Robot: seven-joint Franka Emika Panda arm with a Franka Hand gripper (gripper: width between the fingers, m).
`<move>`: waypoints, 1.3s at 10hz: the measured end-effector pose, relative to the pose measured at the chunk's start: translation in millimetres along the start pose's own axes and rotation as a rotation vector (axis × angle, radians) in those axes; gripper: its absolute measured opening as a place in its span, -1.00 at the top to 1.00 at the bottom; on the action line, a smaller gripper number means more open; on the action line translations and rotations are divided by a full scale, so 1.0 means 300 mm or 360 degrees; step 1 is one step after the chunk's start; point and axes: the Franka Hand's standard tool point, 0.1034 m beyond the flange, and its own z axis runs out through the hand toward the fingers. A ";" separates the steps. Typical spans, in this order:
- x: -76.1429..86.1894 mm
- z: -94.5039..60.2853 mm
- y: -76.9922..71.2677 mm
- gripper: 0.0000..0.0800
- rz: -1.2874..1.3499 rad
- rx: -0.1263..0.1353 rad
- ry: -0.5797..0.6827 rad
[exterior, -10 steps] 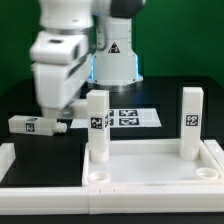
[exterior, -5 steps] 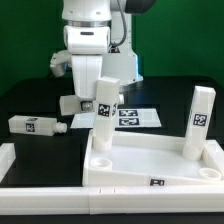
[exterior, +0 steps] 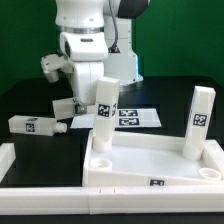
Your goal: Assemble desk
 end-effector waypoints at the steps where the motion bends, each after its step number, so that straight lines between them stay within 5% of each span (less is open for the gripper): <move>1: 0.003 0.014 -0.028 0.32 -0.0135 0.0020 0.0012; 3: -0.001 0.029 -0.057 0.32 -0.0180 0.0034 0.0024; 4: -0.001 0.009 -0.040 0.32 -0.0226 -0.0066 -0.0013; 6: 0.002 0.018 -0.052 0.32 -0.0206 -0.0048 -0.0004; 9: 0.083 0.019 -0.004 0.32 -0.0394 -0.0094 -0.0004; 13: 0.115 0.138 0.006 0.32 -0.0779 -0.0011 0.0037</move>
Offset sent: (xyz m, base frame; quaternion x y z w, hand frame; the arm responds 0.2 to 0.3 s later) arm 0.0053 0.0297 0.0264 -0.2176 -0.0250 -0.0980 0.9708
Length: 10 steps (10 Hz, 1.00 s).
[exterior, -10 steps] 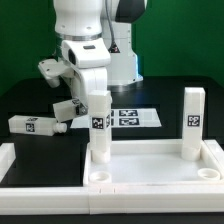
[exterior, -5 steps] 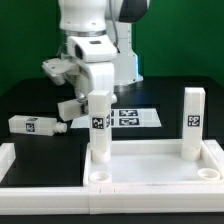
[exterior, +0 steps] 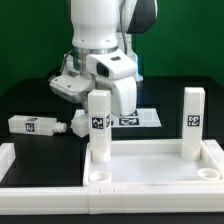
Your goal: Assemble desk
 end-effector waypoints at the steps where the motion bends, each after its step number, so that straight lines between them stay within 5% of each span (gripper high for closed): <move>1: 0.012 0.013 0.000 0.32 -0.0089 0.0019 0.0000; 3: 0.013 0.020 -0.009 0.32 -0.0162 0.0035 -0.0004; 4: 0.012 0.020 -0.011 0.06 -0.0142 0.0037 -0.0005; 5: 0.012 0.021 -0.012 0.06 -0.0120 0.0038 -0.0005; 6: 0.009 0.017 -0.014 -0.29 -0.0062 0.0037 -0.0009; 7: 0.003 -0.016 -0.021 -0.52 -0.0022 0.0026 -0.0033; 8: 0.008 -0.063 -0.025 -0.52 0.0118 0.0030 -0.0052; 10: -0.015 -0.178 -0.042 -0.62 0.0502 0.0102 -0.0068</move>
Offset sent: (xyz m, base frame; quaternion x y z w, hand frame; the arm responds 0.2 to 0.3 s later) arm 0.0000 0.0000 0.0000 0.0000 0.0000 0.0000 1.0000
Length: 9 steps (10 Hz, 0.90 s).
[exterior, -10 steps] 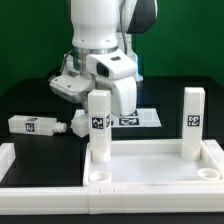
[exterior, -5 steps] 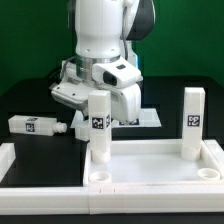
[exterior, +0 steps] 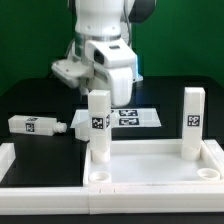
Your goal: Assemble desk
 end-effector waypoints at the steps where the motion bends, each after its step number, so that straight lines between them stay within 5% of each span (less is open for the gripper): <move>1: -0.016 -0.022 0.005 -0.62 0.0135 0.0003 -0.0008; 5: -0.009 -0.002 -0.004 -0.62 0.0585 0.0020 0.0008; 7: -0.062 0.003 -0.071 -0.62 0.1141 0.0152 0.0044; 8: -0.107 -0.032 -0.057 -0.62 0.1337 0.0198 0.0047; 9: -0.103 -0.007 -0.058 -0.62 0.1526 0.0214 0.0046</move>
Offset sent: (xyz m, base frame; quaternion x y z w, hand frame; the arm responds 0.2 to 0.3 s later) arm 0.0000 0.0000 0.0000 0.0000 0.0000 0.1938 0.9810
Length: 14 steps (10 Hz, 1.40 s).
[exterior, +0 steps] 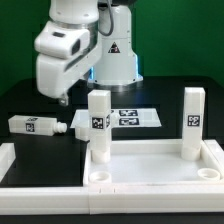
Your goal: Assemble desk
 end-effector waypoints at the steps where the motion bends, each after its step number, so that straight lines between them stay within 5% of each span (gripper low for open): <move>1: 0.001 0.004 0.016 -0.62 -0.0103 -0.0069 0.0041; 5: 0.006 0.010 0.008 -0.62 0.0332 -0.0046 0.0054; 8: 0.012 0.042 -0.016 -0.62 0.1144 0.0141 0.0124; 12: 0.028 0.047 -0.023 -0.62 0.1561 0.0182 0.0119; 13: 0.031 0.045 -0.024 -0.62 0.1732 0.0225 0.0128; 14: 0.031 0.032 -0.005 -0.62 0.2057 0.0389 0.0184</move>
Offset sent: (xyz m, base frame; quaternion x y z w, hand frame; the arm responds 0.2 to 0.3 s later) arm 0.0000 0.0000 0.0000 0.0000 0.0000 0.1296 0.9916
